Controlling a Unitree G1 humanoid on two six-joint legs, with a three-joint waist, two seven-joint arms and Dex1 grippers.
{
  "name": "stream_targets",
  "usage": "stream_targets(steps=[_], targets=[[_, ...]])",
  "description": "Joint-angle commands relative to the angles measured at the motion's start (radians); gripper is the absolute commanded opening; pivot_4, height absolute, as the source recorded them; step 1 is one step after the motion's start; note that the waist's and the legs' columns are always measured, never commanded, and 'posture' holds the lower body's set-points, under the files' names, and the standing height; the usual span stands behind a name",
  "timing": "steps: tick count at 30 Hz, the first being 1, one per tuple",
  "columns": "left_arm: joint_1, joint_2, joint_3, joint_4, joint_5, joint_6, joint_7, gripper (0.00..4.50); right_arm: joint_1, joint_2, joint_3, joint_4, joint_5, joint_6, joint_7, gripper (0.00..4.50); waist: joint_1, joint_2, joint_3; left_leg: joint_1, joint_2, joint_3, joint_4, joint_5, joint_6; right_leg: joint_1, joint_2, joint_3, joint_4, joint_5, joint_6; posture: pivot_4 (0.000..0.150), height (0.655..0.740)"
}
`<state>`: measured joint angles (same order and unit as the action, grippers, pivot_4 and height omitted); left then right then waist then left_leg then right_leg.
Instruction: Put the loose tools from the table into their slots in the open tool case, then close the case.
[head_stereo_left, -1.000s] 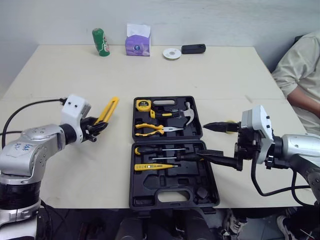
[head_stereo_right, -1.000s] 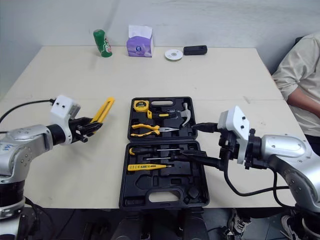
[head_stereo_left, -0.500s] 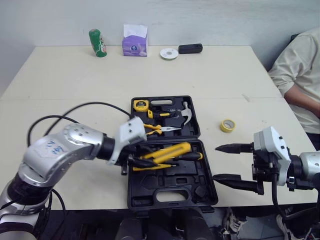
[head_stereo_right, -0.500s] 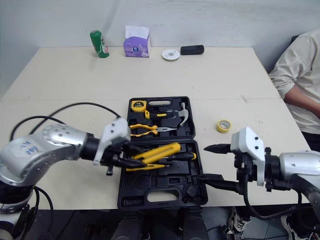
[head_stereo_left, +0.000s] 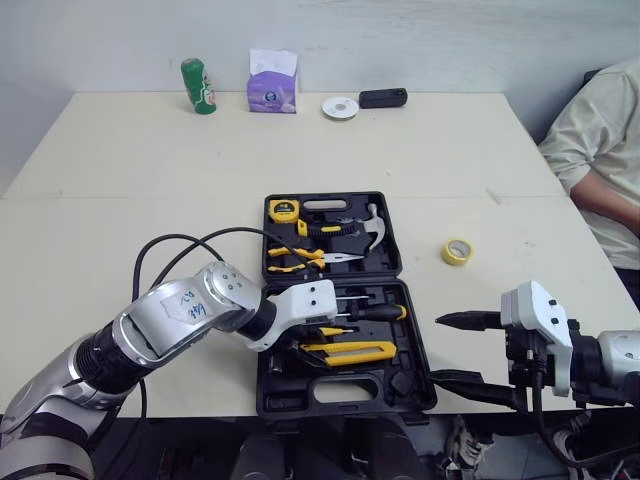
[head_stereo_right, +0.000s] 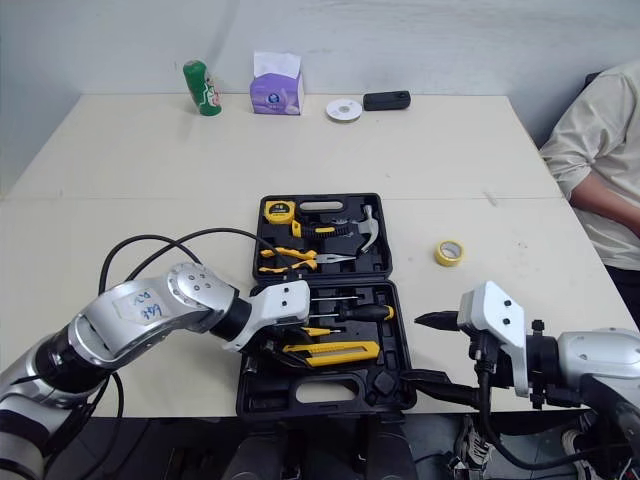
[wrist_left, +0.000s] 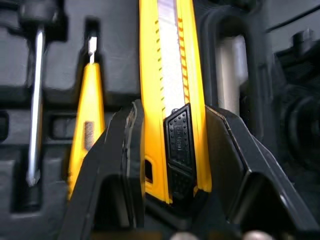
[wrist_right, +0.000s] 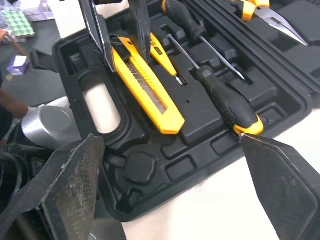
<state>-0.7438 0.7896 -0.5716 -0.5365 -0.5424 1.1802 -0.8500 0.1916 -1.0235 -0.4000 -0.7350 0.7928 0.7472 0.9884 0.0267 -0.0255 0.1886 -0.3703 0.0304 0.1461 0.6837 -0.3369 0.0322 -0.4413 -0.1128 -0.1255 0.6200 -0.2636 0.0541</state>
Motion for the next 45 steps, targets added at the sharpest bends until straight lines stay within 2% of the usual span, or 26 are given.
stream_targets(steps=[1, 8, 11, 13, 14, 18, 20, 24, 26, 29, 31, 35, 36, 45], targets=[[-0.013, 0.031, -0.018, -0.027, 0.019, 0.010, -0.028, 1.34, 0.016, 0.010, -0.019, -0.028, -0.006, -0.013, -0.017, 4.50, 0.000, 0.000, 0.000, 0.000, 0.000, 0.000, 0.000, 0.000, 0.000, 0.000, 0.000, 0.000, 0.000, 0.000, 0.000, 0.150, 0.7278], [-0.006, 0.037, -0.033, -0.034, 0.033, -0.003, -0.042, 1.34, 0.005, 0.010, -0.006, -0.023, -0.007, -0.018, -0.024, 4.50, 0.000, 0.000, 0.000, 0.000, 0.000, 0.000, 0.000, 0.000, 0.001, 0.000, 0.000, 0.000, 0.000, 0.000, 0.000, 0.150, 0.7278], [-0.002, 0.051, -0.050, -0.026, 0.079, -0.048, -0.043, 1.34, 0.001, 0.010, -0.001, -0.022, -0.010, -0.021, -0.021, 4.50, 0.000, 0.000, 0.000, 0.000, 0.000, 0.000, 0.000, 0.000, 0.000, 0.000, 0.000, 0.000, 0.000, 0.000, 0.000, 0.150, 0.7278], [0.004, 0.043, -0.031, -0.015, 0.086, -0.057, -0.034, 2.39, -0.005, 0.009, 0.006, -0.019, -0.016, -0.025, -0.022, 4.50, 0.000, 0.000, 0.000, 0.000, 0.000, 0.000, 0.000, 0.000, 0.000, 0.000, 0.000, 0.000, 0.000, 0.000, 0.000, 0.150, 0.7278], [0.007, 0.039, -0.020, -0.014, 0.084, -0.056, -0.033, 2.72, -0.007, 0.010, 0.009, -0.018, -0.019, -0.028, -0.023, 4.50, 0.000, 0.000, 0.000, 0.000, 0.000, 0.000, 0.000, 0.000, 0.000, 0.000, 0.000, 0.000, 0.000, 0.000, 0.000, 0.150, 0.7278], [0.016, 0.021, 0.161, -0.032, -0.068, -0.001, -0.093, 4.44, -0.021, 0.017, 0.028, -0.012, -0.035, -0.042, -0.027, 4.50, 0.000, 0.000, 0.000, 0.000, 0.000, 0.000, 0.000, 0.001, 0.000, 0.000, 0.000, 0.000, 0.001, 0.000, 0.000, 0.150, 0.7278], [0.046, 0.033, 0.203, -0.018, -0.084, -0.044, -0.124, 4.48, -0.030, 0.021, 0.041, -0.010, -0.037, -0.049, -0.030, 4.50, 0.000, 0.000, 0.000, 0.000, 0.000, -0.001, 0.001, 0.001, 0.000, 0.000, 0.000, 0.000, 0.001, 0.000, 0.000, 0.150, 0.7278], [0.185, -0.022, 0.308, 0.055, -0.048, -0.334, -0.174, 4.48, -0.047, 0.030, 0.068, -0.017, -0.018, -0.052, -0.022, 4.50, -0.001, 0.000, 0.000, 0.000, 0.000, 0.000, 0.001, 0.001, 0.000, 0.000, 0.000, 0.000, 0.000, 0.000, 0.000, 0.150, 0.7278], [0.239, -0.053, 0.330, 0.081, -0.030, -0.459, -0.202, 3.96, -0.058, 0.028, 0.077, -0.018, -0.001, -0.046, -0.015, 4.50, 0.000, 0.000, 0.000, 0.001, 0.000, 0.000, 0.001, 0.001, 0.000, 0.000, 0.000, 0.000, 0.001, 0.000, 0.000, 0.150, 0.7278], [0.294, -0.095, 0.366, 0.108, -0.087, -0.475, -0.229, 2.89, -0.078, 0.033, 0.110, -0.017, -0.001, -0.045, -0.022, 4.50, 0.000, 0.000, 0.000, 0.000, 0.000, 0.000, 0.001, 0.001, 0.000, 0.000, 0.000, -0.001, 0.001, 0.000, 0.000, 0.150, 0.7278], [0.328, -0.100, 0.366, 0.126, -0.081, -0.513, -0.246, 2.01, -0.081, 0.034, 0.128, -0.020, -0.005, -0.048, -0.021, 4.50, 0.000, 0.000, 0.000, 0.000, 0.000, 0.000, 0.001, 0.001, 0.000, 0.001, 0.000, -0.001, 0.001, 0.000, 0.000, 0.150, 0.7278], [0.392, -0.119, 0.305, 0.179, 0.024, -0.655, -0.281, 0.22, -0.109, 0.031, 0.140, -0.008, 0.004, -0.041, -0.025, 4.50, -0.001, 0.000, 0.000, 0.000, 0.000, 0.000, 0.001, 0.001, 0.000, 0.001, -0.001, -0.001, 0.001, 0.000, 0.000, 0.150, 0.7278], [0.397, -0.123, 0.291, 0.194, 0.043, -0.675, -0.285, 0.04, -0.110, 0.030, 0.142, -0.006, 0.003, -0.041, -0.024, 4.50, 0.000, 0.000, 0.000, 0.000, 0.000, 0.000, 0.001, 0.001, 0.001, 0.001, -0.001, -0.001, 0.001, 0.000, 0.000, 0.150, 0.7278], [0.423, -0.145, 0.209, 0.267, 0.177, -0.782, -0.303, 0.04, -0.118, 0.018, 0.164, -0.002, -0.006, -0.039, -0.012, 4.50, 0.000, 0.000, 0.000, 0.000, 0.000, 0.000, 0.001, 0.000, 0.002, 0.001, -0.001, -0.001, 0.000, 0.000, 0.000, 0.150, 0.7278]])
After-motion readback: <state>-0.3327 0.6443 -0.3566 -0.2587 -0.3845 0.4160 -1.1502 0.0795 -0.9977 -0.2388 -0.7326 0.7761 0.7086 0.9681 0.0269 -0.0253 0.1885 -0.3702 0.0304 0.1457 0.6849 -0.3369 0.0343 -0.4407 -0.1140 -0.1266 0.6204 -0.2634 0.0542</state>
